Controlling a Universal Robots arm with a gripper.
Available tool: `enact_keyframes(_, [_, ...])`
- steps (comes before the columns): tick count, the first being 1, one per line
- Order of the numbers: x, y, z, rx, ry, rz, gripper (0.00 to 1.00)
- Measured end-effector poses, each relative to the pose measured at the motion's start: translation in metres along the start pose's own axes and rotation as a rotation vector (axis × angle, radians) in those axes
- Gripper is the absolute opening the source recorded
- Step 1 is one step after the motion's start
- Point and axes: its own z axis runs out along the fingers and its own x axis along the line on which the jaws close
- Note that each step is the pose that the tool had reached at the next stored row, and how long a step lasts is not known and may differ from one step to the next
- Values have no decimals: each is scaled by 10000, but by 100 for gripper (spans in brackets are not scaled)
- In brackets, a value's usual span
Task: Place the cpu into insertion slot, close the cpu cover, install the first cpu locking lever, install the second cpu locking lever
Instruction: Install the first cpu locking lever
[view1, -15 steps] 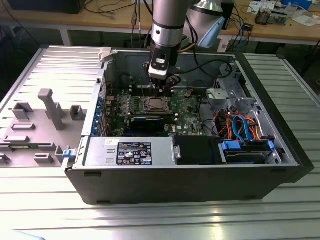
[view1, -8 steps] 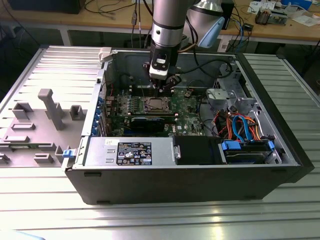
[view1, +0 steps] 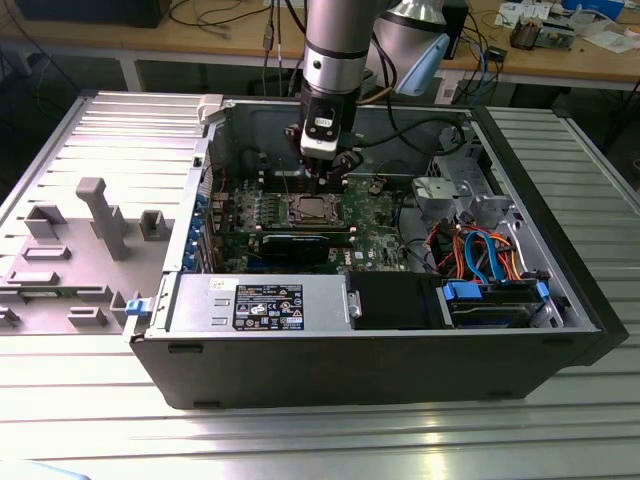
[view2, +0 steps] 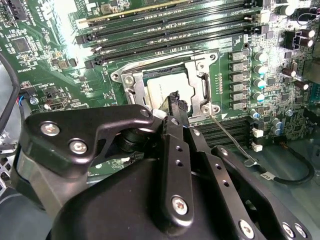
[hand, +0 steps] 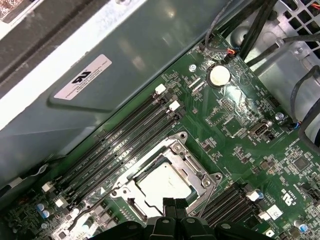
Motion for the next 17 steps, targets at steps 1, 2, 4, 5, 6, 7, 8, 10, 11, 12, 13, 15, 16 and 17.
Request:
enact_keyframes(1, [0,0,0,1,-2,-32,11])
enact_keyframes(2, [0,0,0,0,-4,-63,11])
enact_keyframes(4, [0,0,0,2,-9,-153,11])
enact_keyframes(5, [0,0,0,4,-20,-341,11])
enact_keyframes(6, [0,0,0,5,-24,-415,11])
enact_keyframes(7, [0,0,0,7,-31,-534,11])
enact_keyframes(8, [0,0,0,10,-41,-705,11])
enact_keyframes(10, [0,0,0,12,-48,-826,11])
enact_keyframes(11, [0,0,0,12,-49,-841,11])
enact_keyframes(12, [0,0,0,12,-50,-856,11])
enact_keyframes(13, [0,0,0,12,-51,-871,11])
enact_keyframes(15, [0,0,0,12,-53,-900,11])
enact_keyframes(16, [0,0,0,13,-54,-914,11])
enact_keyframes(17, [0,0,0,13,-55,-928,11])
